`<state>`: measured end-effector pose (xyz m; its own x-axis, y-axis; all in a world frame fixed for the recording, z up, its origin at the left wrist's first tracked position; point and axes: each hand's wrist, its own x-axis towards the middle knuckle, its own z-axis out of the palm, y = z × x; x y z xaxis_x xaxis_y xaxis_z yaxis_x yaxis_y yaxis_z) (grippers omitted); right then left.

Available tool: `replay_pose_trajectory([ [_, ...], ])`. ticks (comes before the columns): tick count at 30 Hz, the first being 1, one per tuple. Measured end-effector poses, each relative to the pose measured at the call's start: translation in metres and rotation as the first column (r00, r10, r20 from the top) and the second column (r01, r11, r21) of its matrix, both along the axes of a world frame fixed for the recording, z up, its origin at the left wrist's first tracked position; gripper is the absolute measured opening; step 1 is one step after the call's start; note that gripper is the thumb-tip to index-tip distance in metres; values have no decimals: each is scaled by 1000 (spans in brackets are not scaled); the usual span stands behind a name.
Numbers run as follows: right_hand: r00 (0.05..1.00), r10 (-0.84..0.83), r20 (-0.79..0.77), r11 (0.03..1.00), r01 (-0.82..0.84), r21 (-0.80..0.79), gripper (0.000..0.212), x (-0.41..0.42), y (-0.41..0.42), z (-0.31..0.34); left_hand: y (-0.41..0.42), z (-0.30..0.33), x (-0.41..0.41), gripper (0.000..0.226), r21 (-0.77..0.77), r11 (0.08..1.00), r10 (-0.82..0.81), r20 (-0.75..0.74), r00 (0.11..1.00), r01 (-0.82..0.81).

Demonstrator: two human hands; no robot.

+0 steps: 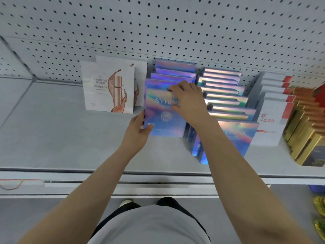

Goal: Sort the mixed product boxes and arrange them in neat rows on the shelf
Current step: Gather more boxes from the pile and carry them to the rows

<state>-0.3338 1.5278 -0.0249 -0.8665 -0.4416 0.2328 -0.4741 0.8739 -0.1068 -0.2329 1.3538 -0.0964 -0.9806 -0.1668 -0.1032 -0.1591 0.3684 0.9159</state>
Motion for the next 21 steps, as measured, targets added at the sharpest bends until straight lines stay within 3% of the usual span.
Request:
replay_pose_trajectory([
  [5,1000,3,14,999,-3,42,68,-6,-4,-6,4,0,-9,58,-81,997,6,-5,1000,-6],
  [12,1000,11,5,998,-11,62,66,-6,-4,-5,9,7,-9,55,-96,995,42,27,999,-39],
  [18,990,73,-119,997,-74,-6,42,5,-7,-6,2,14,12,44,-84,983,162,-1,987,-161],
  [21,990,105,-90,989,-113,-93,34,21,-21,-13,-11,15,40,35,-86,958,269,-81,960,-275],
])
